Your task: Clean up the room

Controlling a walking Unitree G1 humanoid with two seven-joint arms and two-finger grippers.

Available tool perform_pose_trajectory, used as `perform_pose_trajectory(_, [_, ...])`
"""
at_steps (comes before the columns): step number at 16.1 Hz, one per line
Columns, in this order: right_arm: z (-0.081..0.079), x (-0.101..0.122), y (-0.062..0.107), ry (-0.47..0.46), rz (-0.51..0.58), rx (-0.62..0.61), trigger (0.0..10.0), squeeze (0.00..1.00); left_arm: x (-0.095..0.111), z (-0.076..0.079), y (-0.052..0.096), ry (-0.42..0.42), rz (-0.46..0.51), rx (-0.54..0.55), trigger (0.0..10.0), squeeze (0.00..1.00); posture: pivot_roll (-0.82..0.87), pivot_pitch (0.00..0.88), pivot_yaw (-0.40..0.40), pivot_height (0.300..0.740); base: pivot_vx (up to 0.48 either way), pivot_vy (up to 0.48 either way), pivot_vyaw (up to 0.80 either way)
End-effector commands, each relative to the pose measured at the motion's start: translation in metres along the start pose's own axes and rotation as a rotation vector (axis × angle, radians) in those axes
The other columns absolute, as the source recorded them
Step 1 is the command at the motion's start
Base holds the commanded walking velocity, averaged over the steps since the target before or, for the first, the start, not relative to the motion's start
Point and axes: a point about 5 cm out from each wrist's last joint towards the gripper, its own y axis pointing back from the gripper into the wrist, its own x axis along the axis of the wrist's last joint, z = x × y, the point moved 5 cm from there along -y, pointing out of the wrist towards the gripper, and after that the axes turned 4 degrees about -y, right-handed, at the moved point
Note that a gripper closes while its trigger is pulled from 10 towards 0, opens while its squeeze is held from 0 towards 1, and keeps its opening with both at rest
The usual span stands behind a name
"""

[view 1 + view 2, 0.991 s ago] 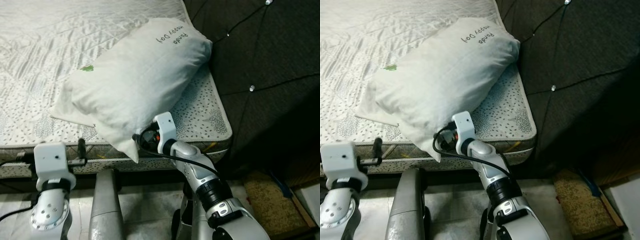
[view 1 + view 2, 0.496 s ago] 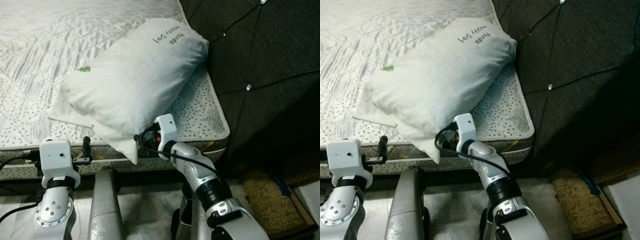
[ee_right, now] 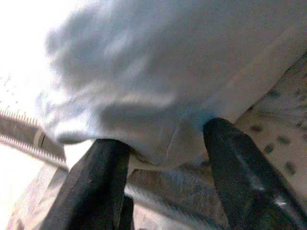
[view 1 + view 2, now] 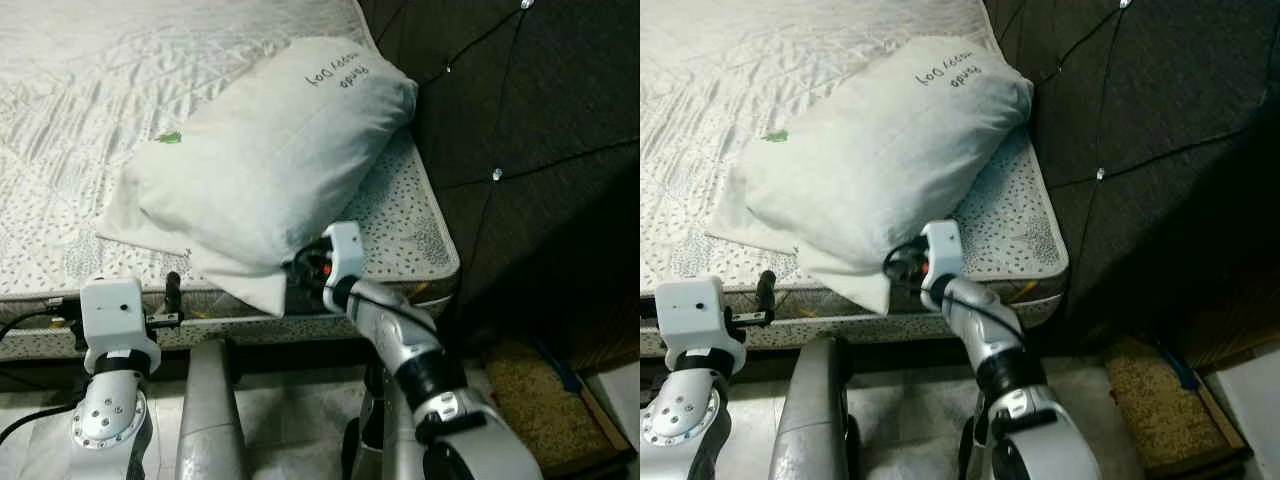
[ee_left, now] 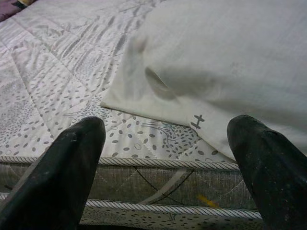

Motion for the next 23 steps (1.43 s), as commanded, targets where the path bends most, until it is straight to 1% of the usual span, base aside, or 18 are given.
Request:
perform_pose_trajectory(1, [-0.02,0.023,-0.009,-0.024,0.081,0.021,0.0,0.0,0.001,0.0,-0.001,-0.005,0.005,-0.001,10.0,0.0,0.24,0.103,-0.059,0.532,0.0,0.0,0.0])
perform_pose_trajectory(2, [-0.008,0.037,-0.009,-0.036,0.125,-0.034,0.0,0.0,0.002,0.0,-0.002,-0.004,0.008,0.0,10.0,0.0,0.24,0.1,-0.059,0.532,0.0,0.0,0.0])
perform_pose_trajectory(6, [0.012,0.06,-0.006,-0.03,0.177,-0.098,0.0,0.0,0.001,0.001,-0.004,-0.001,0.011,0.001,10.0,0.0,0.23,0.088,-0.061,0.532,0.0,0.0,0.0])
perform_pose_trajectory(9, [0.038,0.094,0.002,-0.013,0.264,-0.185,0.0,0.0,0.002,0.005,-0.011,0.009,0.022,-0.001,10.0,0.0,0.21,0.061,-0.063,0.532,0.0,0.0,0.0])
perform_pose_trajectory(10, [0.051,0.112,0.008,0.002,0.306,-0.229,0.0,0.0,0.004,0.006,-0.013,0.013,0.03,-0.001,10.0,0.0,0.21,0.061,-0.063,0.532,0.0,0.0,0.0])
perform_pose_trajectory(11, [0.072,0.136,0.021,0.015,0.363,-0.305,0.0,0.0,0.005,0.008,-0.016,0.016,0.034,-0.001,10.0,0.0,0.2,0.047,-0.061,0.532,0.0,0.0,0.0])
perform_pose_trajectory(12, [0.085,0.151,0.031,0.021,0.397,-0.352,0.0,0.0,0.005,0.009,-0.018,0.017,0.036,-0.002,10.0,0.0,0.19,0.041,-0.059,0.532,0.0,0.0,0.0])
perform_pose_trajectory(13, [0.104,0.171,0.046,0.028,0.444,-0.42,0.0,0.0,0.004,0.01,-0.02,0.019,0.039,-0.003,10.0,0.0,0.19,0.034,-0.058,0.532,0.0,0.0,0.0])
perform_pose_trajectory(14, [0.117,0.184,0.059,0.031,0.475,-0.462,0.0,0.0,0.004,0.011,-0.021,0.021,0.04,-0.005,10.0,0.0,0.18,0.027,-0.058,0.532,0.0,0.0,0.0])
perform_pose_trajectory(15, [0.135,0.202,0.08,0.054,0.524,-0.531,0.0,0.0,0.004,0.013,-0.024,0.027,0.044,-0.005,10.0,0.0,0.17,0.019,-0.06,0.532,0.0,0.0,0.0])
perform_pose_trajectory(16, [0.144,0.209,0.091,0.071,0.543,-0.57,0.0,0.0,0.004,0.014,-0.025,0.031,0.046,-0.005,10.0,0.0,0.16,0.012,-0.062,0.532,0.0,0.0,0.0])
perform_pose_trajectory(17, [0.151,0.214,0.099,0.082,0.558,-0.602,0.0,0.0,0.005,0.015,-0.026,0.033,0.047,-0.005,10.0,0.0,0.16,0.01,-0.063,0.532,0.0,0.0,0.0])
perform_pose_trajectory(18, [0.167,0.22,0.117,0.094,0.583,-0.666,0.0,0.0,0.004,0.017,-0.027,0.036,0.048,-0.005,10.0,0.0,0.15,0.008,-0.065,0.532,0.0,0.0,0.0])
perform_pose_trajectory(19, [0.178,0.216,0.126,0.105,0.576,-0.701,0.0,0.0,0.003,0.019,-0.027,0.039,0.049,-0.006,10.0,0.0,0.15,0.007,-0.067,0.532,0.0,0.0,0.0])
perform_pose_trajectory(20, [0.186,0.206,0.13,0.119,0.555,-0.717,0.0,0.0,0.002,0.019,-0.026,0.041,0.047,-0.007,10.0,0.0,0.15,0.009,-0.07,0.532,0.0,0.0,0.0])
perform_pose_trajectory(21, [0.194,0.185,0.131,0.136,0.515,-0.724,0.0,0.0,0.0,0.019,-0.026,0.043,0.044,-0.006,10.0,0.0,0.14,0.01,-0.069,0.532,0.0,0.0,0.0])
perform_pose_trajectory(22, [0.196,0.169,0.131,0.14,0.507,-0.73,0.0,0.0,-0.001,0.02,-0.025,0.044,0.042,-0.008,10.0,0.0,0.13,0.01,-0.069,0.532,0.0,0.0,0.0])
perform_pose_trajectory(23, [0.194,0.154,0.127,0.154,0.482,-0.708,0.0,0.0,-0.002,0.021,-0.025,0.044,0.04,-0.01,10.0,0.0,0.13,0.014,-0.066,0.532,0.0,0.0,0.0])
